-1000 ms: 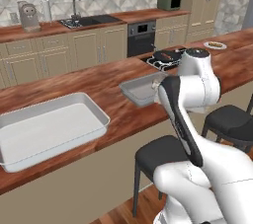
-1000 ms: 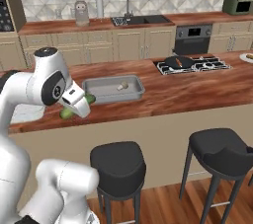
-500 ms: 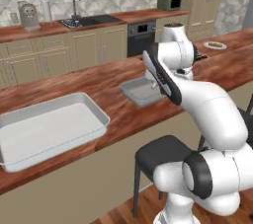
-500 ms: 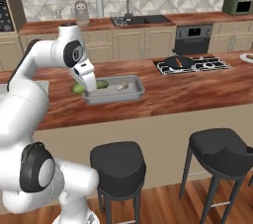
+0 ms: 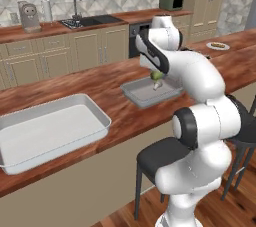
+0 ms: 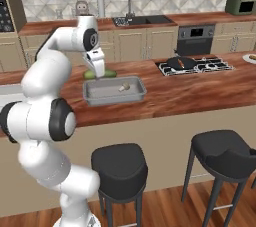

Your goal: Place the cold items (mushroom and cucumber) from the fridge in one tupperware on the dining counter. Place the warm items (kebab skewer and hot dog) in the stove area in another tupperware.

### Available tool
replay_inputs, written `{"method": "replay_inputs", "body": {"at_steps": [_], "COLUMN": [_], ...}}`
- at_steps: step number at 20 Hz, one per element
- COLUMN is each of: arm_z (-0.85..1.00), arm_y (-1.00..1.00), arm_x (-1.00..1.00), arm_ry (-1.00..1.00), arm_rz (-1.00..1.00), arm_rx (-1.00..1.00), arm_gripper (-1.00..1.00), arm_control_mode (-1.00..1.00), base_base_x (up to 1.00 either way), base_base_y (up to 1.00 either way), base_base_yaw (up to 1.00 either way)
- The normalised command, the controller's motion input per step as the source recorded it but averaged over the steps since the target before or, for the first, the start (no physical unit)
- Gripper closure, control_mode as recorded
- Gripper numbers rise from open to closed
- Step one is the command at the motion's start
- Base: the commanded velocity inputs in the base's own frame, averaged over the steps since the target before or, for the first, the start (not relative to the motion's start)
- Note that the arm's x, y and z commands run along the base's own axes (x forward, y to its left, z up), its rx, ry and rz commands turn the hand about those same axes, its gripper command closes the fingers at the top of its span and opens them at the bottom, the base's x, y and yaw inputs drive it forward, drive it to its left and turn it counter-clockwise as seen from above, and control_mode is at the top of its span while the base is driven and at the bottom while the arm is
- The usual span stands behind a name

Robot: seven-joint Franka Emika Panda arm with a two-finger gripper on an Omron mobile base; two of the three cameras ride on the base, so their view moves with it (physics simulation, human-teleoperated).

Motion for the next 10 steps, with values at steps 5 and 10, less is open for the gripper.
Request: {"method": "replay_inputs", "body": {"at_steps": [5,10], "arm_z": [-0.47,-0.18], "arm_y": [-0.07,0.00], "arm_x": [0.90,0.74], "arm_ry": [0.04,0.09], "arm_rz": [0.04,0.00], "arm_rx": [0.05,-0.02], "arm_gripper": [1.00,1.00], "arm_control_mode": [-1.00,-1.00], "base_base_x": [0.00,0.00], "base_base_y": [0.00,0.00], "base_base_yaw": [0.00,0.00]}}
